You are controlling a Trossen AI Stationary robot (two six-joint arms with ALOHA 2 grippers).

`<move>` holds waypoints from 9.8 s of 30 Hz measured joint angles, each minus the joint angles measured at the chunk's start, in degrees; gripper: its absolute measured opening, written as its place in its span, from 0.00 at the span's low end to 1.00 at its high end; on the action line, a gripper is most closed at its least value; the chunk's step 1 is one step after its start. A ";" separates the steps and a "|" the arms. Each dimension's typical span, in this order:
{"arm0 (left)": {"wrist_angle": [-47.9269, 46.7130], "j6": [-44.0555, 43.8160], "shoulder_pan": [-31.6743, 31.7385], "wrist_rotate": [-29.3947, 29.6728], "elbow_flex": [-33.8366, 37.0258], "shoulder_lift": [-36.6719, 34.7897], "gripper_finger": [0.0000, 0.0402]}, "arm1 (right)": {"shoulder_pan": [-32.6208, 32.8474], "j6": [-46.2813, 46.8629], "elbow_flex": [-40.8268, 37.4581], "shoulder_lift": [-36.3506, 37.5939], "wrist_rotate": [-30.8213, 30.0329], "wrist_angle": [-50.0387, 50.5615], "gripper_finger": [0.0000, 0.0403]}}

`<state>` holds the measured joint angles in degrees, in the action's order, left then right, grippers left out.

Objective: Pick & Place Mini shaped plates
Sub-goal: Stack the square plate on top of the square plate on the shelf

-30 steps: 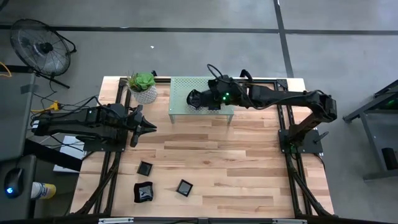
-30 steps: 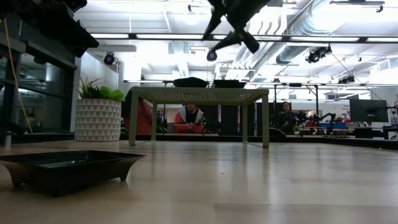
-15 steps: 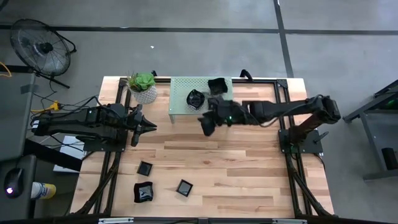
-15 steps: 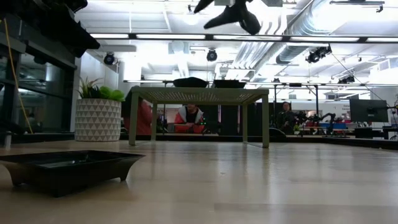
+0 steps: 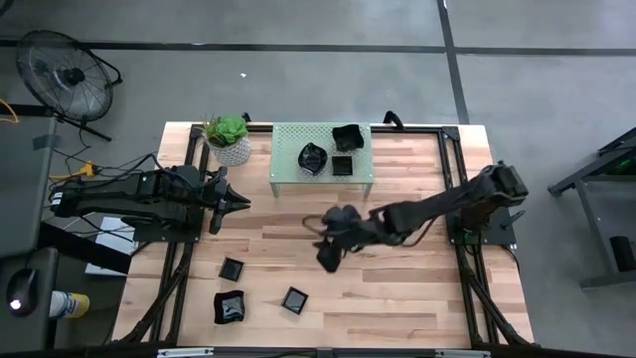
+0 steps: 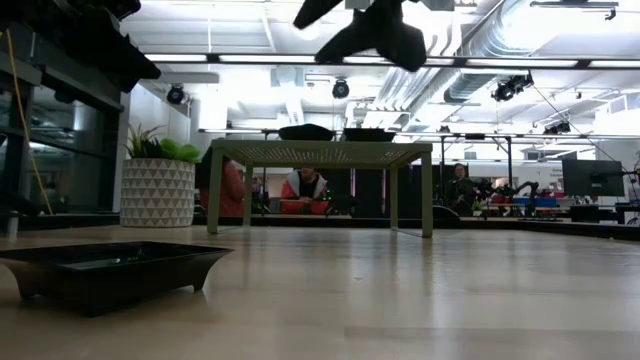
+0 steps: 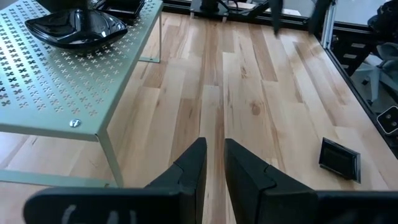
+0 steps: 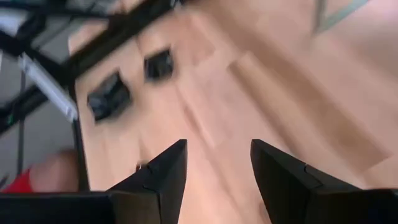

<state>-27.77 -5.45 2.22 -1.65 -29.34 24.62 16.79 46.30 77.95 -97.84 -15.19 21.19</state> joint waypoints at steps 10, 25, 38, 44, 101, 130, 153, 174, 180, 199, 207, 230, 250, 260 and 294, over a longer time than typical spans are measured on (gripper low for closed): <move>0.02 0.00 0.00 -0.02 0.00 0.00 0.13 | 2.02 -0.74 -0.02 -8.10 10.78 -4.36 0.43; 0.01 0.00 -0.02 -0.04 0.00 0.00 0.13 | 2.57 -5.23 -0.02 -17.77 19.82 -14.74 0.43; 0.03 0.00 -0.02 -0.04 0.00 0.01 0.13 | 7.03 -6.16 -0.02 -23.15 14.58 -22.73 0.43; 0.02 0.00 0.00 -0.04 0.00 0.01 0.13 | 8.18 -6.30 -0.02 -23.39 9.16 -22.88 0.43; -0.22 -0.42 0.00 0.24 0.00 0.00 0.13 | 9.89 -7.73 0.00 -30.21 -0.71 -32.48 0.17; -0.22 -0.42 -0.01 0.22 0.00 0.00 0.13 | 9.50 -6.88 0.00 -29.25 -0.76 -34.79 0.01; -0.25 -0.42 0.00 0.20 0.00 0.00 0.13 | 3.79 -4.82 -0.02 -10.57 -14.38 -14.53 0.00; -0.24 -0.42 -0.02 0.20 0.00 0.02 0.13 | -9.57 6.21 -0.02 7.38 -26.87 20.02 0.01; -0.24 -0.42 0.00 0.20 0.00 0.00 0.13 | -14.13 9.19 -0.02 6.61 -24.60 20.68 0.02; -0.24 -0.42 -0.01 0.20 -0.01 0.00 0.13 | -16.08 20.24 -0.04 5.35 -29.53 23.57 0.01; -0.23 -0.42 -0.01 0.20 0.00 0.00 0.13 | -17.48 22.67 -0.04 3.68 -29.21 23.04 0.02; -0.24 -0.42 -0.01 0.20 0.00 0.00 0.13 | -19.10 21.95 -0.04 2.29 -28.19 21.43 0.03; -0.24 -0.42 0.00 0.20 0.00 0.00 0.13 | -20.58 20.31 -0.04 2.27 -26.47 21.46 0.13; -0.24 -0.42 0.00 0.20 0.00 0.00 0.13 | -20.58 18.09 -0.04 2.27 -26.41 21.44 0.24; -6.77 -24.83 -0.02 -6.16 0.00 13.17 0.13 | 3.85 11.32 -2.83 9.99 -34.12 40.01 0.25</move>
<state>-34.54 -30.28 2.20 -7.81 -29.34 37.79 20.64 57.62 75.12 -87.85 -49.31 61.21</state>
